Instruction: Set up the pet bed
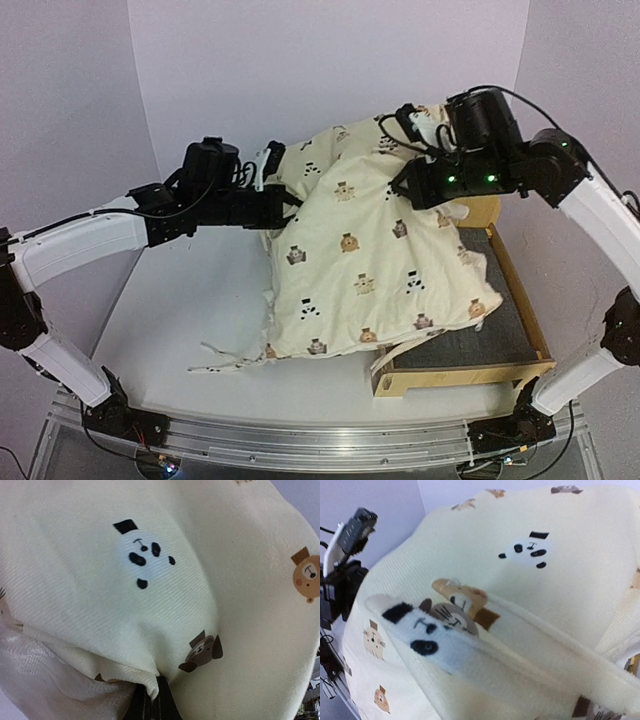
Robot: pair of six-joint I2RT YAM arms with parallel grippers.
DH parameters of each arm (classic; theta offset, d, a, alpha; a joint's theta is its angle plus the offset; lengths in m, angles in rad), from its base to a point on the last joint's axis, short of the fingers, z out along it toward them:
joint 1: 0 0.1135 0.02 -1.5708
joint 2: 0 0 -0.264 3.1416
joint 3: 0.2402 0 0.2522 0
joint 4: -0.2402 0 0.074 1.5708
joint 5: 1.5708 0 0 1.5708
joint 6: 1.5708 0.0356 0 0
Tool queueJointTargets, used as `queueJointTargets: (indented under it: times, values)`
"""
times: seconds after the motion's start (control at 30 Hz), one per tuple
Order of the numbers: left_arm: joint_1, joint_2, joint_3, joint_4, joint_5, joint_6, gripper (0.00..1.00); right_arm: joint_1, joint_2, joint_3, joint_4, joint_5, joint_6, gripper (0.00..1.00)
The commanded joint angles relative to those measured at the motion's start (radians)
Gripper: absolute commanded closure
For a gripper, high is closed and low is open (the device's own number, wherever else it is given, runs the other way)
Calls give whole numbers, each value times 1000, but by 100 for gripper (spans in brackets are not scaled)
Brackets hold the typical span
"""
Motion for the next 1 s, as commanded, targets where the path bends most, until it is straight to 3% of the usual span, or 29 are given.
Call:
queueJointTargets:
  times: [0.0,0.17,0.33,0.47,0.73,0.83,0.97]
  values:
    - [-63,85,194,76,5,43,100,6,-64,166,-9,165,-130,100]
    - [-112,233,367,88,34,36,100,7,-95,185,-19,383,-249,100]
    - [-131,401,422,119,77,-5,100,2,-161,-128,45,592,-256,100]
    - [-138,536,445,157,110,-40,100,-93,-176,-364,107,696,-230,100]
    - [-140,729,542,172,124,-71,100,-386,-179,-620,177,502,-110,100]
    - [-140,753,563,170,103,-67,100,-440,-167,-662,196,405,-73,100]
    - [-140,779,592,171,80,-52,100,-460,-167,-702,237,399,-72,100]
